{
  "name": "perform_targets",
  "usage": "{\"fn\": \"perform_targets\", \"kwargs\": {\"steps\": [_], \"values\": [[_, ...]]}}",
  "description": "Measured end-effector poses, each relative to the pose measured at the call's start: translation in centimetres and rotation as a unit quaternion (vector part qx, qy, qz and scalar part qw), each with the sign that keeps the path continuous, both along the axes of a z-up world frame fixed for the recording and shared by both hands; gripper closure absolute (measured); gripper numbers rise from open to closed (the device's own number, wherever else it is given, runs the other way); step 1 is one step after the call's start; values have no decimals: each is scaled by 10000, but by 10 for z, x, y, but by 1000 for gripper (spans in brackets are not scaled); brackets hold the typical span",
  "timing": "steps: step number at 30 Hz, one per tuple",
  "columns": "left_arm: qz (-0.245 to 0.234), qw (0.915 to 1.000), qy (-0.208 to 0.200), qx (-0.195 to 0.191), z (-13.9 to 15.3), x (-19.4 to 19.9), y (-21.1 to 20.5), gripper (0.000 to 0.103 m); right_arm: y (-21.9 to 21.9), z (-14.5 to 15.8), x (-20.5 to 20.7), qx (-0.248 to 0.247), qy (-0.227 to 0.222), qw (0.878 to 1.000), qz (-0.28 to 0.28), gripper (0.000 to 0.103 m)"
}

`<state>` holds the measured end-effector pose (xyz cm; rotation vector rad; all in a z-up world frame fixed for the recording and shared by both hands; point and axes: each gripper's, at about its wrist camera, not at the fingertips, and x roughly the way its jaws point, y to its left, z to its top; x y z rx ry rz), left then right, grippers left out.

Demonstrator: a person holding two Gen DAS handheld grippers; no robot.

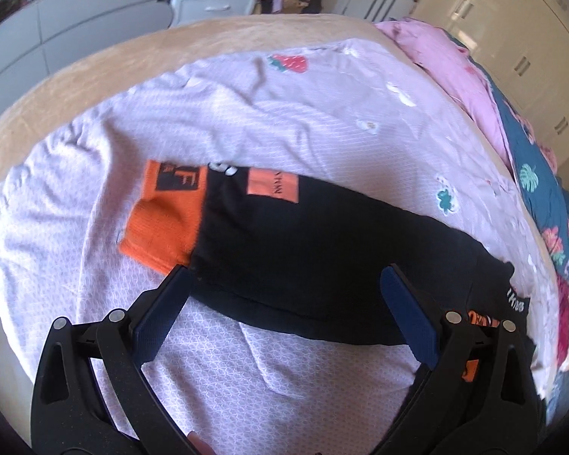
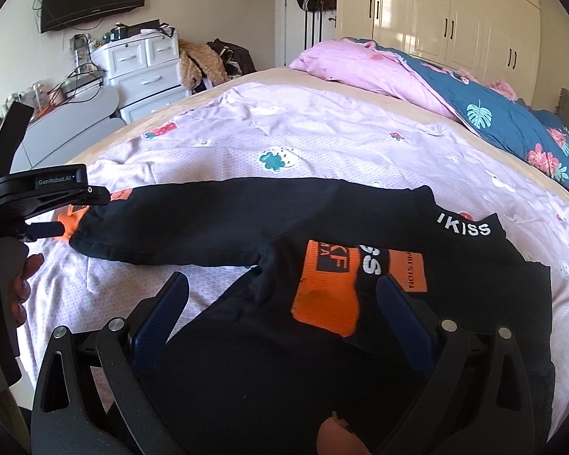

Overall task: Fold small clothes
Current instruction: 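Grasp the other sleeve's orange cuff with the left gripper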

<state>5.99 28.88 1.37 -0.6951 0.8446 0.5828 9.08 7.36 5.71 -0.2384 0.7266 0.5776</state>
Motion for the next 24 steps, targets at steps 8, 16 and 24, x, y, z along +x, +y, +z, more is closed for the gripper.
{"fn": "perform_targets", "kwargs": {"steps": [8,16,24], "values": [[446,9968,26,-659,-24,-10,19,9,4,-1,4,111,171,9998,34,4],[579,9975,58,-408,-38,0,39,13,9,-2,13,98,357,9993,111,4],[772,9962,-327,-247,-29,-5,56,81,13,-3,15,31,292,9995,139,5]]}}
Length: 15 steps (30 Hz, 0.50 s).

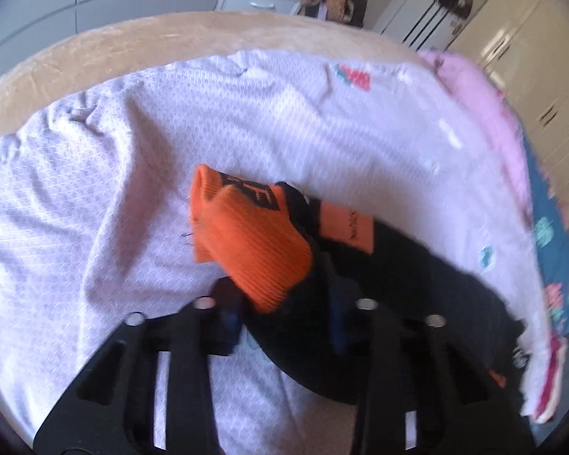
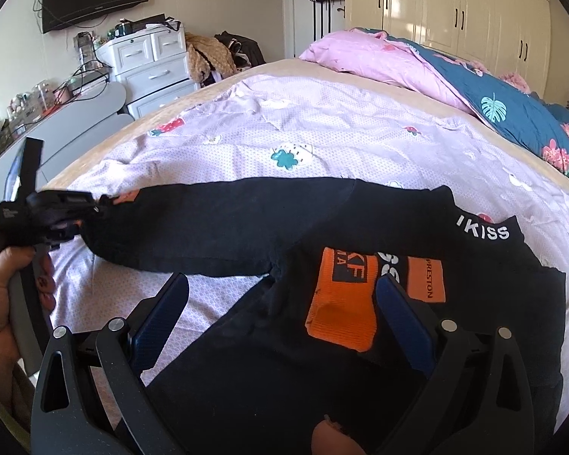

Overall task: Fold small clothes
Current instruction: 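Grasp the other sleeve's orange cuff with the left gripper, then lift the held sleeve with the left gripper toward the shirt body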

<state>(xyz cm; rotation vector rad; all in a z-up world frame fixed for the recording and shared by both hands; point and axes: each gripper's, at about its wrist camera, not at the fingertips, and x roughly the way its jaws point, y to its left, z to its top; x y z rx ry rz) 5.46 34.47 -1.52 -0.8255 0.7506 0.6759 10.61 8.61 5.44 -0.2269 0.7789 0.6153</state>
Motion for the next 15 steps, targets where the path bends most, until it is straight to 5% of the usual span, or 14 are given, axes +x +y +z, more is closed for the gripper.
{"fn": "perform_targets", "kwargs": {"steps": [15], "values": [[-427,9922,-1122,330,63,-12,-33,86,-34,13,12,280,-19,9987,-437,5]]}}
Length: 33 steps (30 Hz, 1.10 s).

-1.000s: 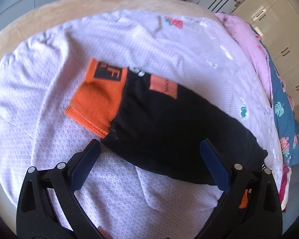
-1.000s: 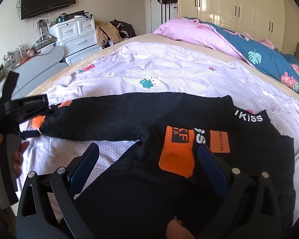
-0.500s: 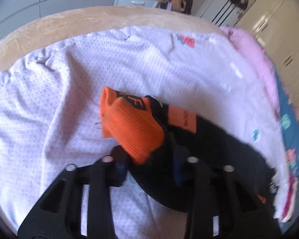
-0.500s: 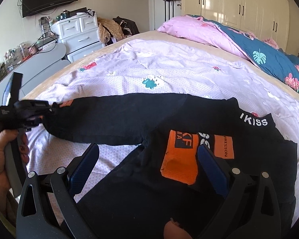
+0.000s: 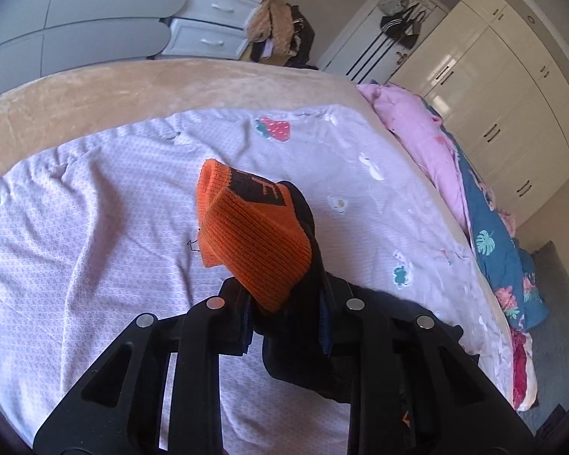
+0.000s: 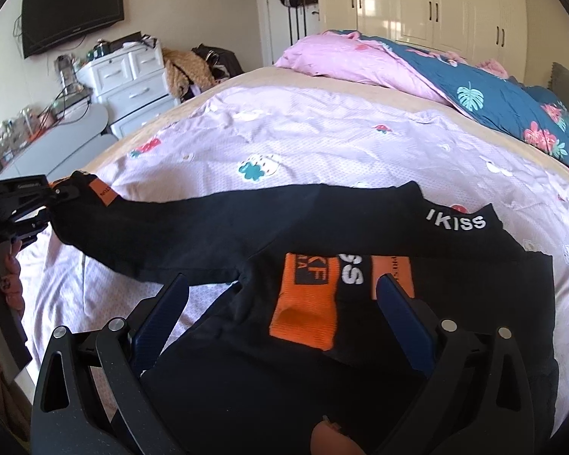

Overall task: Fold small clothes
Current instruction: 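Lift the held sleeve with the left gripper toward the shirt body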

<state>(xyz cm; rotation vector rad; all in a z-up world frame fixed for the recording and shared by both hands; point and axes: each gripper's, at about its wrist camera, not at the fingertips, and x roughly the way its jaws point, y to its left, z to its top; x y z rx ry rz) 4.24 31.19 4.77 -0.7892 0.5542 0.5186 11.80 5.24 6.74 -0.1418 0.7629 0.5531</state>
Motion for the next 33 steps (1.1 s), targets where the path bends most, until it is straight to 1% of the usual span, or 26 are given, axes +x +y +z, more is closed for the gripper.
{"fn": "perform_targets", "kwargs": {"steps": [4,16,18,25,30,33], "values": [[-77,9999,-109,19,7,-2,-13,86,-13,6,3,110,6,9998,-167,5],[-312,9987,-388,86,23,13,-31,86,-61,13,23,421,155,9956,-827,5],[-400,9980,-489,102,28,15,-37,86,-67,15,25,469,147,9948,-891,5],[-723,9951,-620,262,37,27,-66,86,-91,22,30,607,145,9914,-1152,5],[-982,9921,-752,204,38,38,-90,86,-106,24,33,727,187,9884,-1317,4],[-1139,9902,-773,239,39,45,-103,86,-113,25,34,786,209,9868,-1402,4]]}}
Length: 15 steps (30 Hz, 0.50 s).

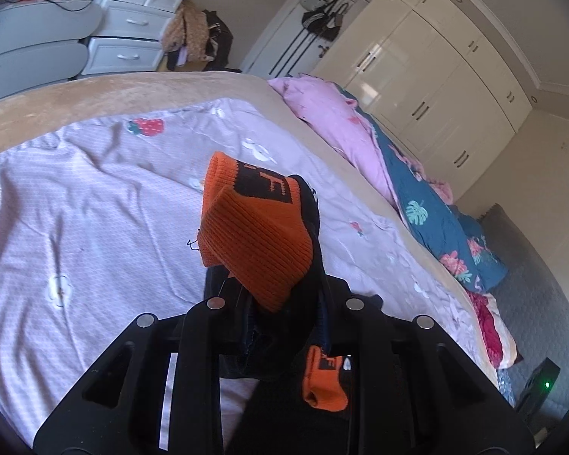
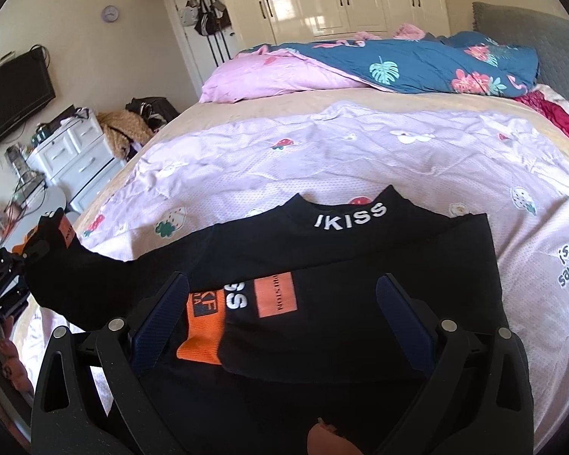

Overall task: Fold small clothes
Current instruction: 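Lift the held sleeve with the left gripper toward the shirt body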

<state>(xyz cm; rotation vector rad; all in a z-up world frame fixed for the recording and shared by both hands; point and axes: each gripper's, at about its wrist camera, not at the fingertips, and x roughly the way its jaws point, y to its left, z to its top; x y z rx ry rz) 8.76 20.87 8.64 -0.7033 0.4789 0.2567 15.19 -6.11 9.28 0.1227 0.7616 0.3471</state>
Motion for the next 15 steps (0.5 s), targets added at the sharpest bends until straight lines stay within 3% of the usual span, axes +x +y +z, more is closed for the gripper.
{"fn": "perform_targets", "kwargs": {"steps": [15], "values": [[-749,9970,-164,92,-2,23,-46,86,-29,1,7,105,59,9990,-419,4]]}}
